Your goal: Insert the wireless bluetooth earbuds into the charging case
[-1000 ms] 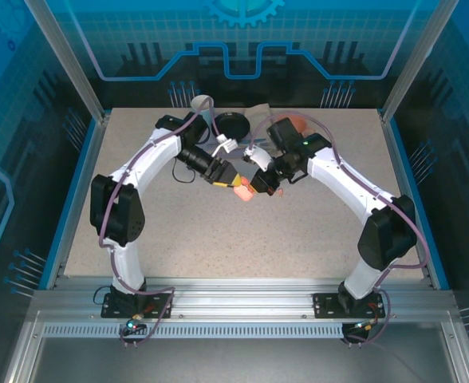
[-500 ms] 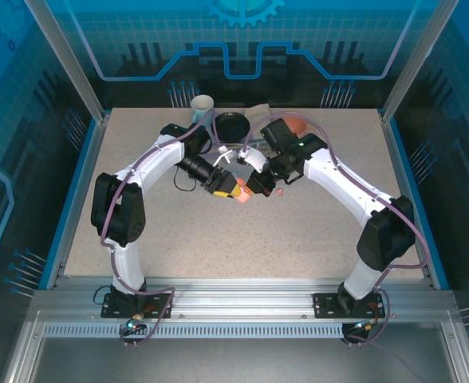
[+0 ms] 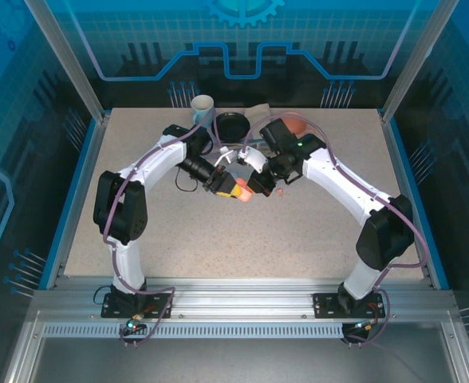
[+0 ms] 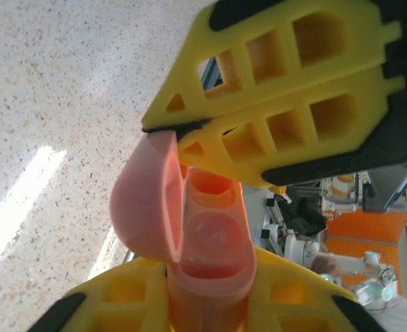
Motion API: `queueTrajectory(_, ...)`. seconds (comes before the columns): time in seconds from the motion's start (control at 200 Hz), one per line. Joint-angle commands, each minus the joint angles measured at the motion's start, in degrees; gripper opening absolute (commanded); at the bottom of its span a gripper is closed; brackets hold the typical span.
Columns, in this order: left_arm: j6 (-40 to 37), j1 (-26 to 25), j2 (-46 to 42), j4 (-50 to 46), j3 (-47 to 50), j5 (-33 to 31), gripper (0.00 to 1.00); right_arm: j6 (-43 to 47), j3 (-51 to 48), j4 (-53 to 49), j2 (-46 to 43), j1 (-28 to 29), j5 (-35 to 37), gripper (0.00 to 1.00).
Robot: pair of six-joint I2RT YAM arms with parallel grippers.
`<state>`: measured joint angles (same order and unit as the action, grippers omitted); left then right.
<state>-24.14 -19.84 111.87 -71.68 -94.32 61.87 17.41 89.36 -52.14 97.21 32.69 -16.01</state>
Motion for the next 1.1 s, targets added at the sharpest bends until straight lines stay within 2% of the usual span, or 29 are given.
queueTrajectory(0.0, -1.1, -0.3, 0.0, 0.9, 1.3, 2.8, 0.12, -1.1, 3.3, -0.2, 0.0, -0.1, -0.7, 0.0)
queueTrajectory(0.075, 0.4, -0.2, -1.5, 3.8, 3.0, 3.4, 0.07, -2.8, 4.9, 0.0, -0.3, -1.1, -1.2, 0.0)
queueTrajectory(0.14, 2.4, -0.3, -3.6, 7.8, 5.1, 3.4, 0.04, -5.3, 6.1, 0.6, -1.1, -2.6, -2.6, 0.16)
queueTrajectory(0.175, 3.9, -0.3, -5.1, 10.1, 6.4, 3.2, 0.02, -7.3, 6.4, 1.2, -1.8, -3.9, -3.3, 0.32)
queueTrajectory(0.2, 5.0, -0.3, -6.2, 12.0, 7.2, 2.7, 0.01, -8.8, 6.7, 1.8, -2.6, -5.0, -4.0, 0.41)
queueTrajectory(0.335, 11.8, -0.2, -13.3, 23.3, 12.3, -1.8, 0.0, -20.0, 5.2, 5.8, -8.0, -11.2, -6.5, 0.57)
queueTrajectory(0.39, 15.7, -0.2, -16.8, 30.3, 15.5, -4.9, 0.0, -24.1, 4.1, 7.1, -9.6, -12.6, -6.4, 0.58)
queueTrajectory(0.56, 28.2, -0.3, -30.1, 58.0, 29.9, -19.0, 0.0, -38.2, -1.9, 10.0, -11.6, -13.6, 2.4, 0.61)
queueTrajectory(0.63, 31.7, -0.6, -35.5, 71.0, 37.3, -25.8, 0.0, -43.0, -3.8, 9.1, -9.5, -12.5, 7.1, 0.61)
queueTrajectory(0.68, 33.5, -0.7, -39.0, 79.7, 43.0, -30.2, 0.0, -45.6, -5.2, 9.7, -7.3, -11.8, 7.0, 0.61)
queueTrajectory(0.74, 35.4, -0.9, -42.1, 87.9, 48.3, -35.1, 0.0, -48.7, -5.8, 9.2, -4.2, -10.0, 10.4, 0.62)
queueTrajectory(0.94, 34.2, -3.1, -46.4, 110.8, 61.7, -42.0, 0.0, -57.2, -2.3, 7.4, 6.3, -4.5, 18.7, 0.62)
queueTrajectory(1.095, 29.3, -5.4, -45.7, 118.4, 66.4, -42.5, 0.0, -62.8, 1.7, 6.2, 13.1, -2.6, 22.8, 0.62)
